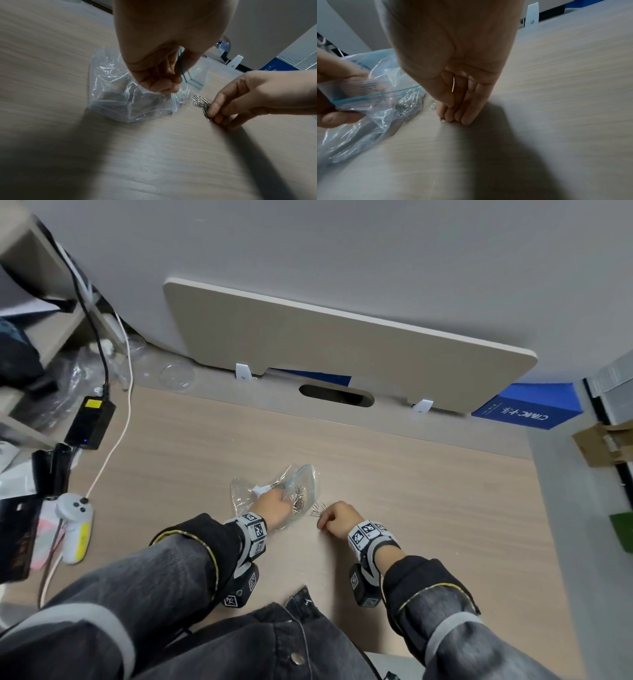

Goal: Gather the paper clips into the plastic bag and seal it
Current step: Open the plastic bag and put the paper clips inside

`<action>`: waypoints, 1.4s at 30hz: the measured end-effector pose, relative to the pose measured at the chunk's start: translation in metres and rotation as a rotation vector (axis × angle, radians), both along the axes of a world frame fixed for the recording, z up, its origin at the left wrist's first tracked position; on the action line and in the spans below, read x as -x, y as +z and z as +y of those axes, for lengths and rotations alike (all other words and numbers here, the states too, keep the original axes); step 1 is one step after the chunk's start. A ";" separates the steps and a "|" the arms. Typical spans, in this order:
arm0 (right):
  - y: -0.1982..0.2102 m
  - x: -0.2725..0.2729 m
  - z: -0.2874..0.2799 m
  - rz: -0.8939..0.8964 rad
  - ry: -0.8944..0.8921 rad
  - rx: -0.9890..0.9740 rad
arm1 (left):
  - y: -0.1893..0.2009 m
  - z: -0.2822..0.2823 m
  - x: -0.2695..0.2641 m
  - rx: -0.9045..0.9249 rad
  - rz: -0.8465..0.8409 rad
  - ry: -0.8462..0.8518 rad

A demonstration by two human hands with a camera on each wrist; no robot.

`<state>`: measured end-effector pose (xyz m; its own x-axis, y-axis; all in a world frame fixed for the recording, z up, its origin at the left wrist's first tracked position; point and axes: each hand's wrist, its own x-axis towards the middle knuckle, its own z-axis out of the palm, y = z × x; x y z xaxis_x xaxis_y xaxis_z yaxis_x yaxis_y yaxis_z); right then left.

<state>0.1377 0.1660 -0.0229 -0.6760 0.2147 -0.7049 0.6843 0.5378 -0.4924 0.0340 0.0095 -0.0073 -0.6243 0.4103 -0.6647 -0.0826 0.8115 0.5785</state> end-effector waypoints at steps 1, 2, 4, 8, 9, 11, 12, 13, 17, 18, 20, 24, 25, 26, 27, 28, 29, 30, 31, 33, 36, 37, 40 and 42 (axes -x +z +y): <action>-0.001 0.002 0.001 0.033 -0.020 -0.019 | 0.000 -0.001 0.001 -0.001 0.002 0.006; -0.001 0.004 0.003 0.070 -0.048 -0.038 | 0.001 -0.002 0.001 0.000 0.004 0.011; -0.001 0.006 0.008 0.145 -0.132 -0.093 | 0.001 -0.004 0.002 0.001 0.014 0.025; -0.003 0.005 0.016 0.152 -0.197 -0.243 | 0.003 -0.007 0.003 0.001 0.051 0.065; -0.003 0.005 0.015 0.126 -0.157 -0.267 | 0.003 -0.008 0.003 0.000 0.056 0.077; -0.005 0.006 0.009 0.065 -0.049 -0.286 | 0.003 -0.009 0.004 -0.006 0.051 0.089; -0.005 0.008 0.005 0.052 -0.007 -0.293 | 0.003 -0.010 0.004 -0.009 0.047 0.088; -0.006 0.010 0.001 0.062 0.032 -0.302 | 0.003 -0.010 0.004 -0.012 0.046 0.087; -0.013 0.020 -0.010 0.097 0.131 -0.334 | 0.002 -0.013 0.007 0.004 0.046 0.080; -0.013 0.022 -0.011 0.100 0.144 -0.340 | 0.002 -0.014 0.007 0.006 0.046 0.081; -0.015 0.025 -0.011 0.127 0.174 -0.345 | 0.002 -0.015 0.008 0.013 0.048 0.078; -0.019 0.025 -0.008 0.174 0.219 -0.326 | 0.000 -0.018 0.009 0.006 0.037 0.090; -0.020 0.025 -0.007 0.183 0.227 -0.322 | 0.000 -0.018 0.010 0.006 0.037 0.094; -0.019 0.025 -0.007 0.191 0.237 -0.323 | 0.000 -0.018 0.010 0.006 0.036 0.096; -0.020 0.025 -0.006 0.199 0.246 -0.327 | -0.001 -0.018 0.011 0.006 0.034 0.097; -0.019 0.026 -0.006 0.205 0.254 -0.331 | -0.001 -0.019 0.011 0.007 0.032 0.097; -0.019 0.026 -0.006 0.214 0.261 -0.335 | -0.002 -0.018 0.011 0.008 0.032 0.098; -0.018 0.026 -0.006 0.220 0.269 -0.339 | -0.002 -0.018 0.011 0.007 0.033 0.103; -0.017 0.026 -0.006 0.224 0.276 -0.343 | -0.002 -0.018 0.012 0.006 0.031 0.109; -0.017 0.026 -0.006 0.224 0.289 -0.351 | -0.002 -0.017 0.013 0.007 0.025 0.114; -0.016 0.027 -0.007 0.216 0.306 -0.365 | -0.003 -0.017 0.013 0.016 0.025 0.103; -0.015 0.028 -0.007 0.213 0.311 -0.370 | -0.003 -0.017 0.014 0.018 0.024 0.101; -0.014 0.029 -0.008 0.199 0.325 -0.385 | -0.002 -0.015 0.014 0.022 0.027 0.105; -0.013 0.030 -0.008 0.190 0.327 -0.383 | -0.002 -0.014 0.015 0.025 0.034 0.104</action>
<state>0.1075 0.1578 -0.0364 -0.8589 0.1892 -0.4758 0.3686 0.8735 -0.3180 0.0194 -0.0049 -0.0093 -0.6849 0.3257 -0.6518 -0.1476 0.8139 0.5619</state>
